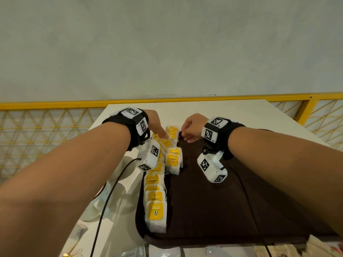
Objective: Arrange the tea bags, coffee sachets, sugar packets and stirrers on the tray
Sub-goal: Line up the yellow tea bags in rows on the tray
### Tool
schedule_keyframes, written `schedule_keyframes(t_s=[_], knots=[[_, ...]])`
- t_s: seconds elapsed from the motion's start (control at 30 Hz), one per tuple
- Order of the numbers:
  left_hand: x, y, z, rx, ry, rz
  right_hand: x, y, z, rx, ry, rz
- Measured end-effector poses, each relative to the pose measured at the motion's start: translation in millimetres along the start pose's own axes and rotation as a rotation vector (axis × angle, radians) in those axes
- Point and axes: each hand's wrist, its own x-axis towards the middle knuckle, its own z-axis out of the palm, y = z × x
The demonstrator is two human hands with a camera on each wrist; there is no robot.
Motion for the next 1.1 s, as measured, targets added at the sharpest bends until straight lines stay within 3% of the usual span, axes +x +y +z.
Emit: schedule_keyframes(t_s=[0.57, 1.1], knots=[[10, 10, 10, 0.139, -0.074, 0.015, -1, -5, 19, -0.114, 0.012, -0.130], [4, 16, 13, 0.156, -0.087, 0.054, -8, -2, 17, -0.043, -0.047, -0.036]])
